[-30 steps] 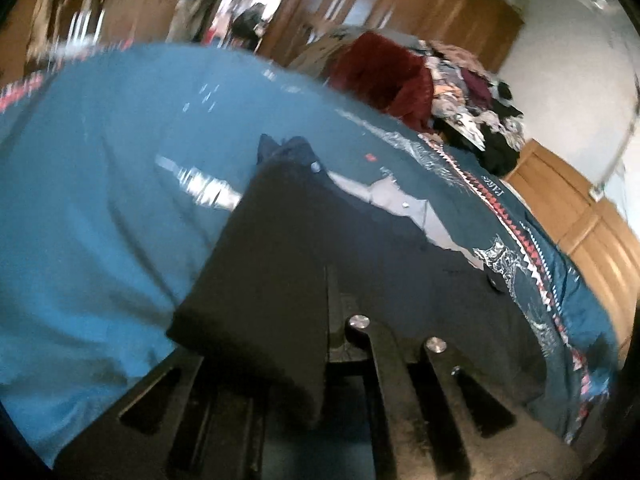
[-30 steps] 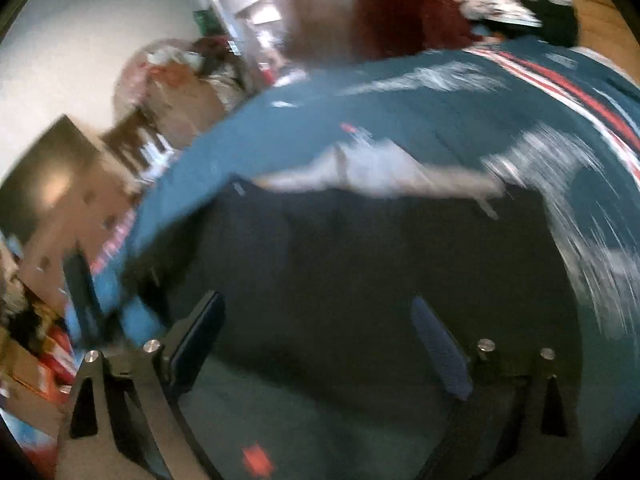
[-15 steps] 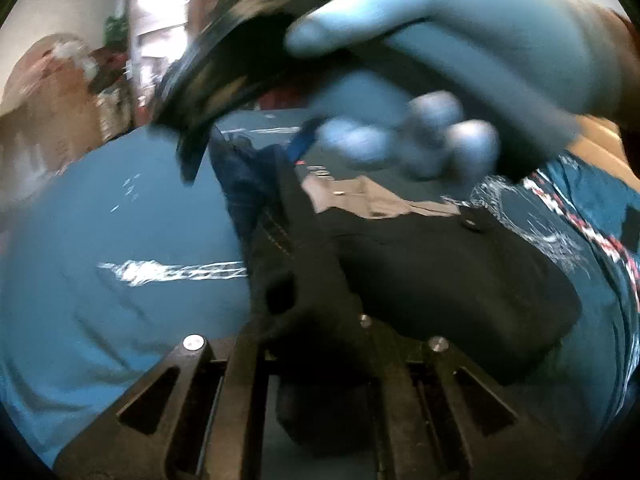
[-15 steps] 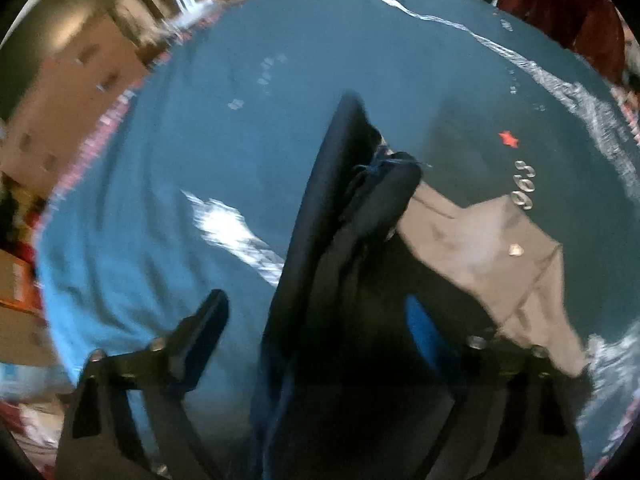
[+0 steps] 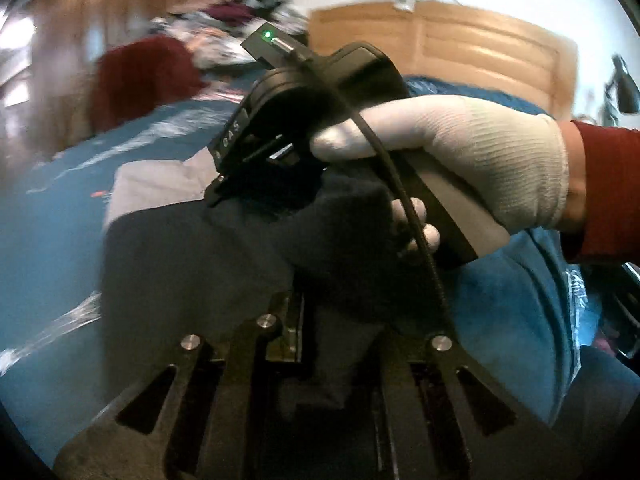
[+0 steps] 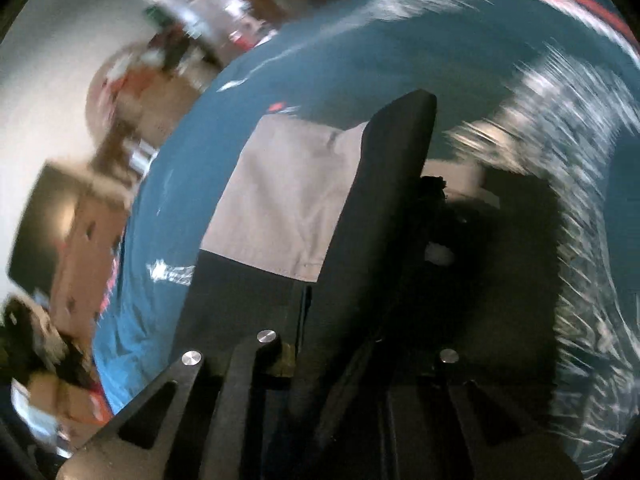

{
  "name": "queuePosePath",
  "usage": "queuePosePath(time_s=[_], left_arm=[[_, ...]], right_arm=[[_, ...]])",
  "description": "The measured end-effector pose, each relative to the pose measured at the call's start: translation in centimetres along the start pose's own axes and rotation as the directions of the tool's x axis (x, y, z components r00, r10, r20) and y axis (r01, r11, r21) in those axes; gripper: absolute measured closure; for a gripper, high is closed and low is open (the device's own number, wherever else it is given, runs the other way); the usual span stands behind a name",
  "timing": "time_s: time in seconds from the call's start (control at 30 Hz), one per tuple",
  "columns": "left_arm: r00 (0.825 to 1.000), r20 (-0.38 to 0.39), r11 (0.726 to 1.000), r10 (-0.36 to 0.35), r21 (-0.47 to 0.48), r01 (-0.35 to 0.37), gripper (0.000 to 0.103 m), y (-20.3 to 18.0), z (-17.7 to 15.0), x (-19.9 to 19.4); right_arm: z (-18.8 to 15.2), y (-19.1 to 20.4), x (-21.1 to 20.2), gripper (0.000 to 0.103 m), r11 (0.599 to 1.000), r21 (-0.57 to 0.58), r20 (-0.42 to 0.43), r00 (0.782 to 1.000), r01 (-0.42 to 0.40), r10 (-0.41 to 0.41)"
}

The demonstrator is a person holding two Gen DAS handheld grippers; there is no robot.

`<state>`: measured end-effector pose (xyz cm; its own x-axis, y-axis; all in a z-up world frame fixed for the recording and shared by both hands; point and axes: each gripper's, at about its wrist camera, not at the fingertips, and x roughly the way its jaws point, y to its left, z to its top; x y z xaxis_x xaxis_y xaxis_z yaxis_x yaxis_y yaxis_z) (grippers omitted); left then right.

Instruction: Fold large clothes

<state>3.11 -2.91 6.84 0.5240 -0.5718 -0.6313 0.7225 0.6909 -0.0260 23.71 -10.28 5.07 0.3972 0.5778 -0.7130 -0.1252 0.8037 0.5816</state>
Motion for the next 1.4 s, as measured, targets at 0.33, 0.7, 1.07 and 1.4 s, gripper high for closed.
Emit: queuePosePath(time_s=[0.33,0.7,1.07,1.4], left_arm=[[0.993,-0.101,0.998,-0.069,-0.016,0.068,0.090,-2.2,2.4,5.9],[0.997,-0.074,0.999,-0.031,0.004,0.032,0.073,-1.4,-2.1,-2.4],[0.986,-0.043,0.973,0.162,-0.158,-0.166,0.055,6.2,-10.6,-12.3],[0.952,-0.082,0.953,0.295,-0.045,-0.299,0.072,8.5,-9.7,-7.3]], right_arm=[[1.0,-9.8,0.4,0.090,0.991,0.104,-0.058,0.994,-0.088,0.094],[-1.5,-11.8,-0.9,0.052,0.967,0.195,-0.107,0.977,-0.164,0.187],[-13.3,-8.3,-10.2,0.038,0.989,0.094,-0.128,0.984,-0.114,0.126],[-15.9,-8.5,-9.2,0.098,0.995,0.086,-0.034,0.998,-0.056,0.059]])
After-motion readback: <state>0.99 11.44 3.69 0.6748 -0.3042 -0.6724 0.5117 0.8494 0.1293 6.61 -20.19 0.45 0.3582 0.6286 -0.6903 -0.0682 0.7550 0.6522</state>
